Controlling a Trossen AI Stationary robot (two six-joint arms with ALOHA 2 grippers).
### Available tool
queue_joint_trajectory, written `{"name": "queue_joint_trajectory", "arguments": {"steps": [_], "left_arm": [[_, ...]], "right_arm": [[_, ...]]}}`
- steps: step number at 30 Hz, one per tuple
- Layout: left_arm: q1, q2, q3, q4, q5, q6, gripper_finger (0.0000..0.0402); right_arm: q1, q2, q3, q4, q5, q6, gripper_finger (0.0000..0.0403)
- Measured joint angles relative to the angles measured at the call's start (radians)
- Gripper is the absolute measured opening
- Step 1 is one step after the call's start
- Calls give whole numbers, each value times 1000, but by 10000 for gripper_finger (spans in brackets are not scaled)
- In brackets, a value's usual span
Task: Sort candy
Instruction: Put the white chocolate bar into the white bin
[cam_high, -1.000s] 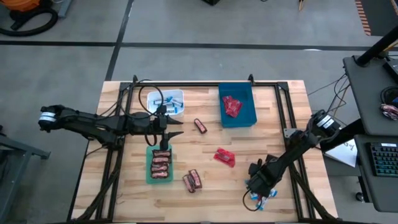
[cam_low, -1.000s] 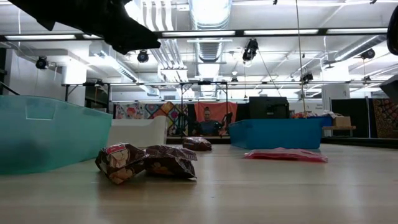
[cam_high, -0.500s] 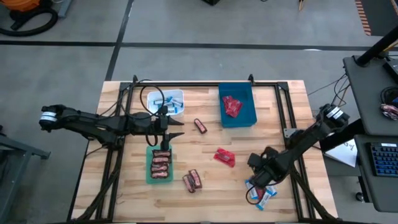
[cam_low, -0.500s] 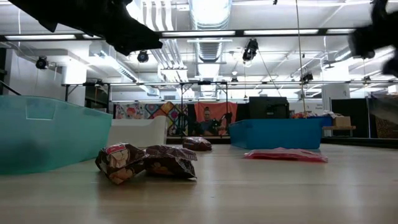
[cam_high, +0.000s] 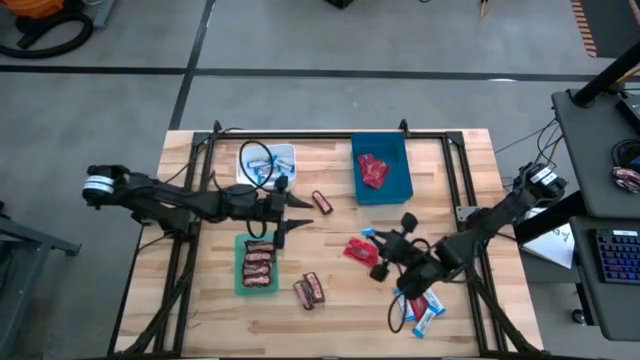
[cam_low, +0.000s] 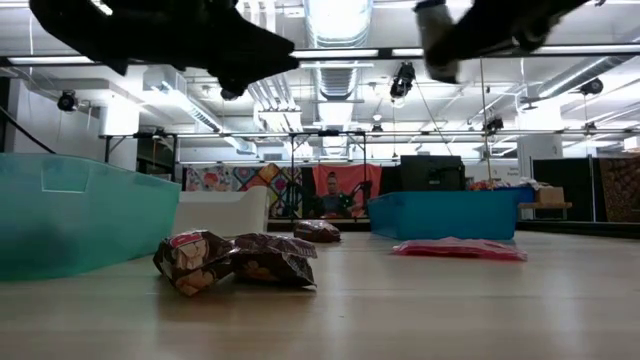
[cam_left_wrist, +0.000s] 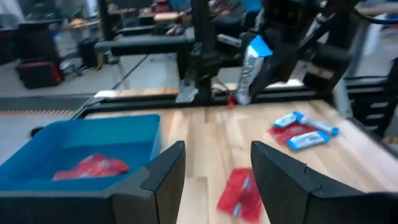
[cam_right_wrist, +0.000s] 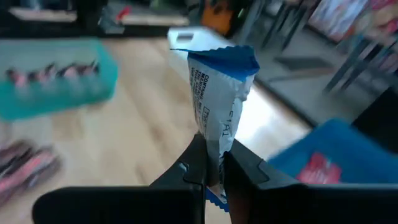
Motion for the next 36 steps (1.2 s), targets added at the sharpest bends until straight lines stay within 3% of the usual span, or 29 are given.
{"name": "queue_joint_trajectory", "arguments": {"steps": [5,12,20,27,31,36], "left_arm": [[-1,95,0,176,154,-1,166],[-1,183,7,302,200,-12,166],[-2,244,58,326,206,-18,166],[-2,261,100,295,194,-18,161],[-2,263,105,291,168,-18,132],[-2,263,104,278,138,-17,44]], "right_arm": [[-76,73,-4,298,20,-214,23],[-197,145,4,572,-249,-290,23],[-261,206,50,598,-365,-317,23],[-267,205,60,595,-370,-330,23],[-267,205,60,595,-370,-335,23],[-268,207,60,594,-365,-333,40]]}}
